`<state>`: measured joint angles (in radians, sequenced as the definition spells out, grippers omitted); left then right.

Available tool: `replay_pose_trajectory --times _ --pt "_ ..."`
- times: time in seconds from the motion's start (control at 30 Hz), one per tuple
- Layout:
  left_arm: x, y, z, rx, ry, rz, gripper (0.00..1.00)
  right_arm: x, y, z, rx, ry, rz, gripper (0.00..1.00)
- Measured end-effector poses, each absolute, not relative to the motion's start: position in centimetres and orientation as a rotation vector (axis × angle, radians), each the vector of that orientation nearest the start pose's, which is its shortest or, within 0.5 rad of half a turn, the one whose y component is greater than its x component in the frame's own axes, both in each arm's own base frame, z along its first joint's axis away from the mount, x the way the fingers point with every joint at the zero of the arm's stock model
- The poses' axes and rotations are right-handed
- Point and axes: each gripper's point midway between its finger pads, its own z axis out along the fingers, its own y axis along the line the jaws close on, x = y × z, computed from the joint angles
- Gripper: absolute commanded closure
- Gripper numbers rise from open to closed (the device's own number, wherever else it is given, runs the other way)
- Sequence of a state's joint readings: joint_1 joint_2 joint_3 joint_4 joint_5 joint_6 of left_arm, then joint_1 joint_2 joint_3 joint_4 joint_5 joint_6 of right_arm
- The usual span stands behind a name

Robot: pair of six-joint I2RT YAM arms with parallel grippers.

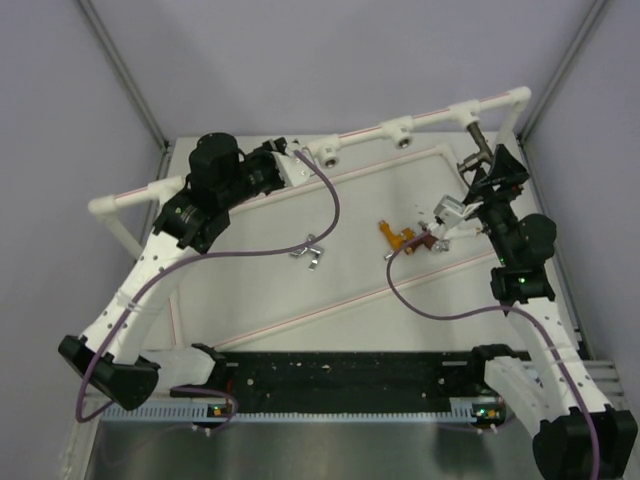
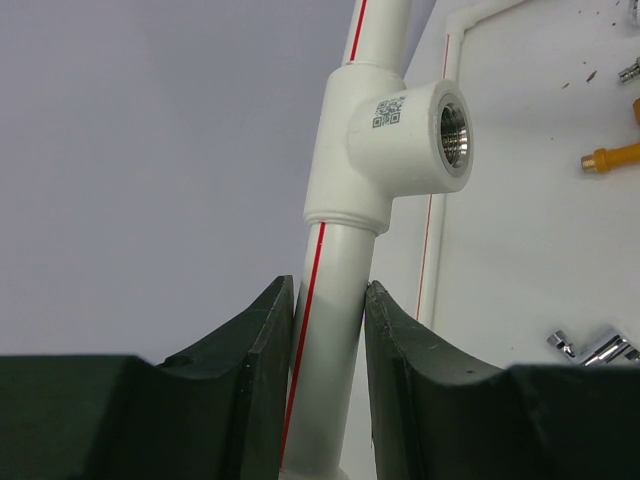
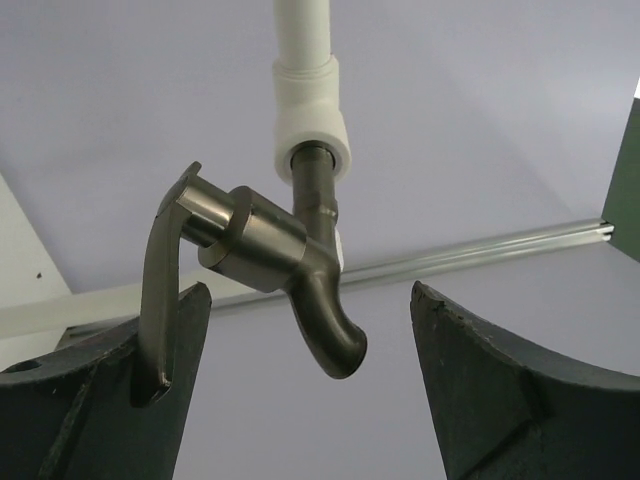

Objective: Install the water faucets

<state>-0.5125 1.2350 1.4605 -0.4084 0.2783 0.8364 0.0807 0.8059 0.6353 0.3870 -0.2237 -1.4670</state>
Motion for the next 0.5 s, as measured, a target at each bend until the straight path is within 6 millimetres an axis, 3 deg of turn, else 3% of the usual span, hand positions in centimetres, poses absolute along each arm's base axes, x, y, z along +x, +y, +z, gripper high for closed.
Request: replay_pose_trajectory --times 0.1,0.13,0.3,0.4,0.5 --pt "34.1 -21.2 40.3 1.236 1.227 -0.006 0.99 33.3 2.5 37.9 -1.096 0.872 -1.002 0.16" --pt "34.1 -21.3 40.4 1.231 1.229 -0.008 0.93 33.1 2.4 38.1 -1.079 0.879 -1.000 0.15" --pt "34.6 -21.5 40.3 1.203 1.245 -0.026 0.36 31.4 1.2 39.0 -0.935 0.929 -0.957 0.13" --pt "34.9 -22.3 40.0 1.182 1.260 -0.077 0.23 30.0 0.7 39.5 -0.821 0.954 -0.887 0.14" --pt "34.7 -23.0 39.4 1.178 1.282 -0.133 0.19 29.1 -0.1 39.6 -0.689 1.020 -0.789 0.14"
